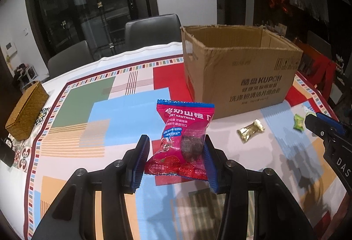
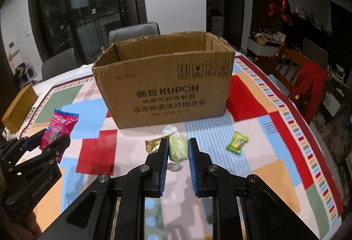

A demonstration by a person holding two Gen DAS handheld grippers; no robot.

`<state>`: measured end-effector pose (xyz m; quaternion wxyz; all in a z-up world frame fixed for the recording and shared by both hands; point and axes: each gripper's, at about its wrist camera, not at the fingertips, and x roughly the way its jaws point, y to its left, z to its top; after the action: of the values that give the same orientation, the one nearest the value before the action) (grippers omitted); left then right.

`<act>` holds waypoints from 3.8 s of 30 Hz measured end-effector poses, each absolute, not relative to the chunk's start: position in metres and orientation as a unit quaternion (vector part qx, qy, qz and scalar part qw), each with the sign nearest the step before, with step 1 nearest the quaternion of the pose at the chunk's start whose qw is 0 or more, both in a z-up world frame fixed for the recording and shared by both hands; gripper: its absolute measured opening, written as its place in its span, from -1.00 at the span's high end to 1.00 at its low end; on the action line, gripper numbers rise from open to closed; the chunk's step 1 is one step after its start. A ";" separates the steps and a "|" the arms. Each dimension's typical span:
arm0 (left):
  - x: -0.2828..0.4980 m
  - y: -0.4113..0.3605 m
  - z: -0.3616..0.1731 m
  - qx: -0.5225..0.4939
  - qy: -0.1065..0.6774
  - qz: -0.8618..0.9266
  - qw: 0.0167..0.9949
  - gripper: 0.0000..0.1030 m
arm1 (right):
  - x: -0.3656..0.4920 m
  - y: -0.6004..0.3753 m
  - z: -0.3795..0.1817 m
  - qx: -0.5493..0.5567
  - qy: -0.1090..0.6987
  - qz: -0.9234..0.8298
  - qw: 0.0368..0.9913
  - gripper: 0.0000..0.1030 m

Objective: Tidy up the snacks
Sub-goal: 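Carry the red packet with the left tool while the right tool carries the green candy to the box, then open the left tool over the box while the right tool releases the green candy, then withdraw both open tools from the box toward the gold and yellow-green candies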

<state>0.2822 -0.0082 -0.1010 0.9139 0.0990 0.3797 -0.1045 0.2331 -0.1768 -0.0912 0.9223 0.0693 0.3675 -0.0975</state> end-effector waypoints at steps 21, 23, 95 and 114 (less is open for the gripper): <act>0.283 -0.029 -0.060 0.077 0.357 -0.090 0.926 0.09 | 0.242 -0.199 -0.050 0.046 0.332 -0.078 0.939 0.62; 0.283 -0.031 -0.056 0.078 0.354 -0.090 0.928 0.09 | 0.243 -0.201 -0.044 0.043 0.326 -0.078 0.941 0.62; 0.403 -0.108 -0.027 0.073 0.343 -0.123 0.928 0.09 | 0.369 -0.244 -0.018 0.014 0.320 -0.039 0.947 0.62; 0.408 -0.103 -0.035 0.075 0.349 -0.107 0.928 -0.44 | 0.381 -0.245 -0.024 0.010 0.325 -0.045 0.944 -0.32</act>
<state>0.4077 -0.1028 -0.0345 0.9278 0.0748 0.3494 -0.1072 0.3810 -0.2454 -0.0236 0.9444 0.0103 0.3255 -0.0445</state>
